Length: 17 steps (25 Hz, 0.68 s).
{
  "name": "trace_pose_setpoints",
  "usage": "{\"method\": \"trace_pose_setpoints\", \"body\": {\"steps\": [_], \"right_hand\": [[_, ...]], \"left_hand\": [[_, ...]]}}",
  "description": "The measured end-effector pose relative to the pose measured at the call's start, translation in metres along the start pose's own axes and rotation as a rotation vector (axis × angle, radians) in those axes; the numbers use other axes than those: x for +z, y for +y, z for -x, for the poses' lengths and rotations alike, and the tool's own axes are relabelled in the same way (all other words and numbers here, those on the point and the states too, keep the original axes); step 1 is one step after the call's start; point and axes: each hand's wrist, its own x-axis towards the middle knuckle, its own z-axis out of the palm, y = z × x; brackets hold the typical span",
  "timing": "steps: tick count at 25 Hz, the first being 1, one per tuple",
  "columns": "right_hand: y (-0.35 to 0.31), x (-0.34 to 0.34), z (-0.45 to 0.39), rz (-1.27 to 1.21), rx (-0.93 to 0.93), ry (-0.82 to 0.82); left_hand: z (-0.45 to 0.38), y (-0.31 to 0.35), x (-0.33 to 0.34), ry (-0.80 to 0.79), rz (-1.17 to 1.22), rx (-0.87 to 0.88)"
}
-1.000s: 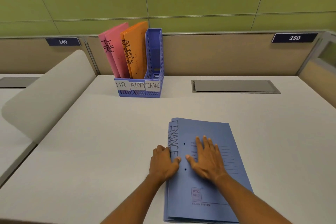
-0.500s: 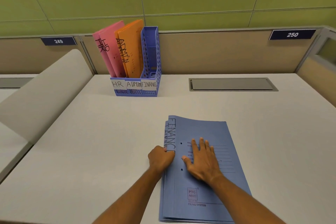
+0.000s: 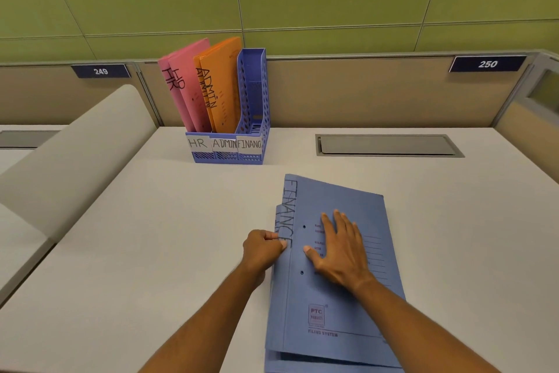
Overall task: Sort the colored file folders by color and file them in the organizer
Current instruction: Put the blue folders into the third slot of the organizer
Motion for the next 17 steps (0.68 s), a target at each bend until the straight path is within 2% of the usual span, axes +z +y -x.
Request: {"method": "trace_pose_setpoints", "body": {"steps": [11,17], "right_hand": [[-0.055,-0.084,-0.087,-0.052,-0.141,0.258],[-0.107,-0.151,-0.16,-0.04,-0.164,0.487]], "left_hand": [[-0.022,0.071,-0.061,0.109,0.163,0.212],[-0.052,0.108,-0.114,0.197,0.2,0.348]]}}
